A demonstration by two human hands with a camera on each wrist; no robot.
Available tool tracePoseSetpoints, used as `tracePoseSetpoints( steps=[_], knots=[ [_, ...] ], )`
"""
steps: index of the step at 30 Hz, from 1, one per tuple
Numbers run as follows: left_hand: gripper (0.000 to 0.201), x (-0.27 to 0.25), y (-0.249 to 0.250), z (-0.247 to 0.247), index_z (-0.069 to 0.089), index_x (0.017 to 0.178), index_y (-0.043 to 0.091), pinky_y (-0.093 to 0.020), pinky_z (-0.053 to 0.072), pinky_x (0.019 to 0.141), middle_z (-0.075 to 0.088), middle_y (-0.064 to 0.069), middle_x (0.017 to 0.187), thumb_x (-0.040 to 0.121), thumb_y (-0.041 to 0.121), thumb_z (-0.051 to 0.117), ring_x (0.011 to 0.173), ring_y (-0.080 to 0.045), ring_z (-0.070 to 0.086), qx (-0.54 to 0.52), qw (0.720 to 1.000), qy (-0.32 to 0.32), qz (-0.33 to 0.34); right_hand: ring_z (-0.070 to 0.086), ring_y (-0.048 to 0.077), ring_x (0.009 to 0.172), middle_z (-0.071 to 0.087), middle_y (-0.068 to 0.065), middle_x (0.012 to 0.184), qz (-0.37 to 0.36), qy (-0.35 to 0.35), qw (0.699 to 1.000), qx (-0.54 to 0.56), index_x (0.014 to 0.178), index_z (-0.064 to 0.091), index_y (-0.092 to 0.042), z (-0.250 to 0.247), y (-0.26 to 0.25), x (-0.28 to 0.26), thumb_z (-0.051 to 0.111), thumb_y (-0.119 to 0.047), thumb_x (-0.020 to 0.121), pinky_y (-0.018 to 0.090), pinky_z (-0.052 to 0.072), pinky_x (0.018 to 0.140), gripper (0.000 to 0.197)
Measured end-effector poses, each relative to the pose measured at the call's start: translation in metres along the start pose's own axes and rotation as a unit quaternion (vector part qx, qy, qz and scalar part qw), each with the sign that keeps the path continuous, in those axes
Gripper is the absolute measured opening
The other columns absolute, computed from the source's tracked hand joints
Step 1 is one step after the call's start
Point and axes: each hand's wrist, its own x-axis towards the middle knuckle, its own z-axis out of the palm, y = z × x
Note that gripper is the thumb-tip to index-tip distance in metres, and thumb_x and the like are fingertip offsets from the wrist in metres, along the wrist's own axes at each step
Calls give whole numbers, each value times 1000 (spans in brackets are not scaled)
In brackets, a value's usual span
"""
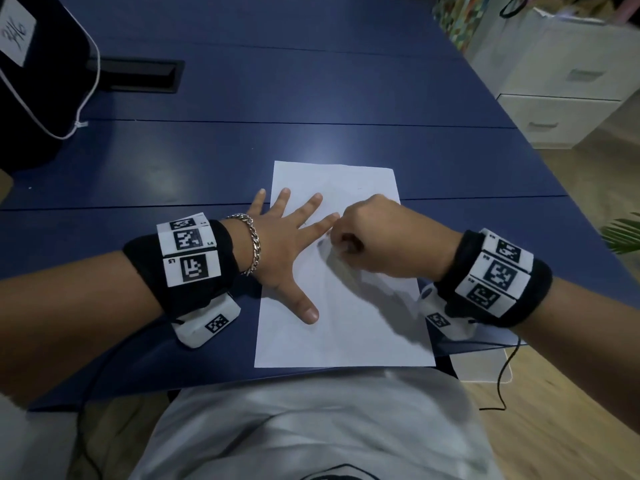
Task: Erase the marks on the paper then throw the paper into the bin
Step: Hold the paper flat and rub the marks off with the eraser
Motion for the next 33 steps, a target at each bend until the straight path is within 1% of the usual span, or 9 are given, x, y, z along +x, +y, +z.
tracePoseSetpoints(
  steps=[3, 8, 11, 13, 18, 23, 26, 31, 33],
  knots=[
    [164, 0, 1, -1, -40, 149, 52, -78, -14, 116, -46, 10, 162, 29, 110, 56, 153, -46, -31, -4, 1000, -2, -2, 54, 23, 66, 53, -7, 67, -66, -43, 997, 1, 71, 62, -15, 4, -9, -5, 58, -13, 84, 39, 49, 62, 13],
    [163, -2, 2, -1, -40, 148, 53, -80, -13, 114, -48, 11, 161, 30, 110, 56, 154, -44, -32, 2, 1000, -8, -11, 59, 24, 70, 65, 0, 74, -1, 8, 1000, 3, 77, 66, -16, -5, 4, 1, 62, -14, 85, 30, 46, 63, 9],
    [163, -2, 1, -1, -39, 149, 52, -81, -13, 113, -46, 11, 162, 31, 109, 57, 153, -45, -31, -3, 1000, -5, -7, 55, 26, 65, 60, 1, 68, -69, -12, 997, 33, 71, 61, -15, 5, -21, -7, 56, -12, 84, 42, 50, 62, 14],
    [162, -3, 2, -2, -40, 148, 52, -81, -13, 114, -46, 12, 162, 32, 109, 59, 154, -44, -31, -4, 1000, -3, -6, 55, 26, 65, 60, 1, 67, -96, -45, 994, 25, 72, 64, -13, 7, -28, -10, 57, -13, 85, 42, 50, 64, 15],
    [162, -8, 4, -2, -39, 149, 51, -75, -15, 117, -44, 8, 164, 31, 112, 53, 155, -45, -27, -4, 1000, 4, -28, 65, 11, 75, 72, -9, 82, 51, 32, 997, 48, 90, 75, -24, -9, 12, -25, 67, -17, 86, 34, 57, 74, 11],
    [160, -17, 10, -3, -26, 161, 41, -68, -14, 122, -26, -5, 173, 39, 112, 52, 157, -48, -17, 23, 997, 13, -69, 65, 5, 79, 72, -13, 89, 90, 22, 993, 72, 93, 77, -28, -2, 18, -39, 71, -18, 88, 33, 59, 77, 13],
    [153, -8, 9, -10, -6, 165, 39, -64, -11, 125, -18, -4, 175, 45, 105, 61, 158, -40, -23, 19, 998, 56, 5, 65, 6, 76, 71, -13, 84, 101, 23, 992, 67, 89, 77, -27, -6, 22, -38, 69, -14, 85, 34, 59, 74, 16],
    [149, 5, 3, -8, -28, 153, 59, -69, -9, 124, -37, 6, 168, 46, 103, 65, 155, -45, -27, -6, 999, 13, 46, 65, 7, 74, 72, -13, 82, 68, 13, 996, 56, 95, 78, -27, -9, 15, -33, 72, -16, 85, 24, 55, 72, 16],
    [150, 7, 3, -8, -31, 150, 60, -69, -9, 123, -38, 5, 167, 42, 105, 64, 155, -47, -27, 2, 999, 11, 40, 64, 13, 73, 70, -10, 82, 53, 16, 998, 42, 93, 76, -25, -8, 11, -29, 71, -16, 85, 28, 54, 71, 13]
  ],
)
